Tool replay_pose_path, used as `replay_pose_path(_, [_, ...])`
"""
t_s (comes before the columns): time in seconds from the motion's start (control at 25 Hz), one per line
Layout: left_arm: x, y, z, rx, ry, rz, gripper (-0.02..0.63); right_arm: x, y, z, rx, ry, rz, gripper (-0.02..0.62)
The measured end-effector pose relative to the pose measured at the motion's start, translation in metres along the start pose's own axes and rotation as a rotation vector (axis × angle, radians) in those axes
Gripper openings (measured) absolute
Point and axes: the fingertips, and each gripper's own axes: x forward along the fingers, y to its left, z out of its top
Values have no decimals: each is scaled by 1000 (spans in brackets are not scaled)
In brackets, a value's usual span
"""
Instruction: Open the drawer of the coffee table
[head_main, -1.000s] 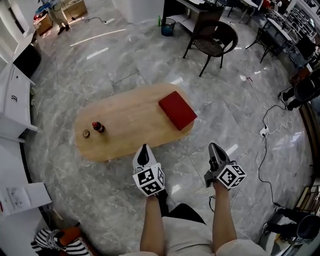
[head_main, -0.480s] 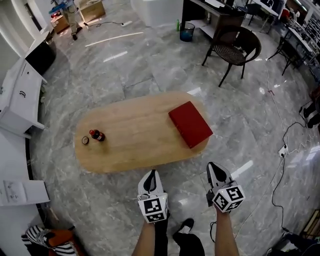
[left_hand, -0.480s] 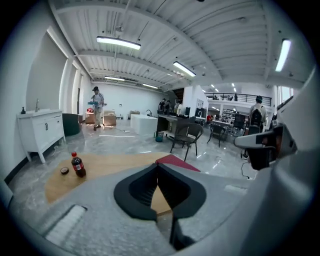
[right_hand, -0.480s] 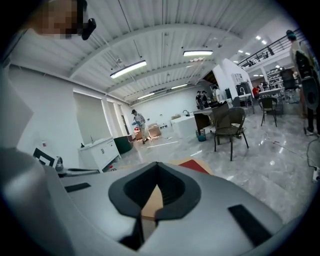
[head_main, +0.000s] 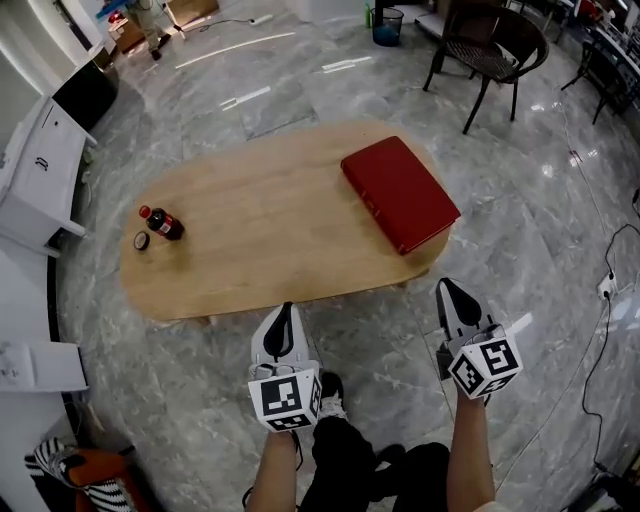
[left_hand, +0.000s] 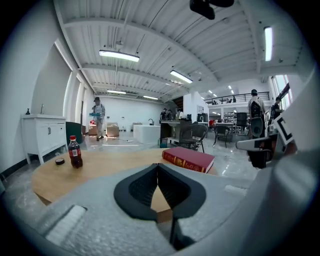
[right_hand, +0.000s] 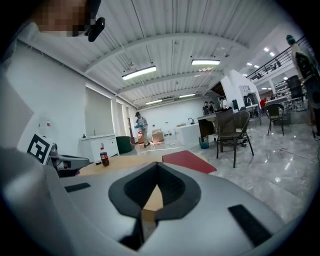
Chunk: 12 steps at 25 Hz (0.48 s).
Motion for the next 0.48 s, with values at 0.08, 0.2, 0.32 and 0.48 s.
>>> replay_pose_path(0.08, [12, 10, -25, 3, -42, 11, 11, 7, -21, -19, -5, -89, -43, 15])
replay_pose_path(0.2, [24, 20, -67, -17, -105, 14, 11, 17, -41, -55, -52, -169, -77, 15])
replay_pose_path(0.32, [32, 30, -114, -9, -131, 33, 11, 29, -55, -97, -71, -183, -59, 15])
replay_pose_path(0.48, [37, 42, -165, 11, -142, 63, 11, 38, -77, -133, -84, -215, -50, 15])
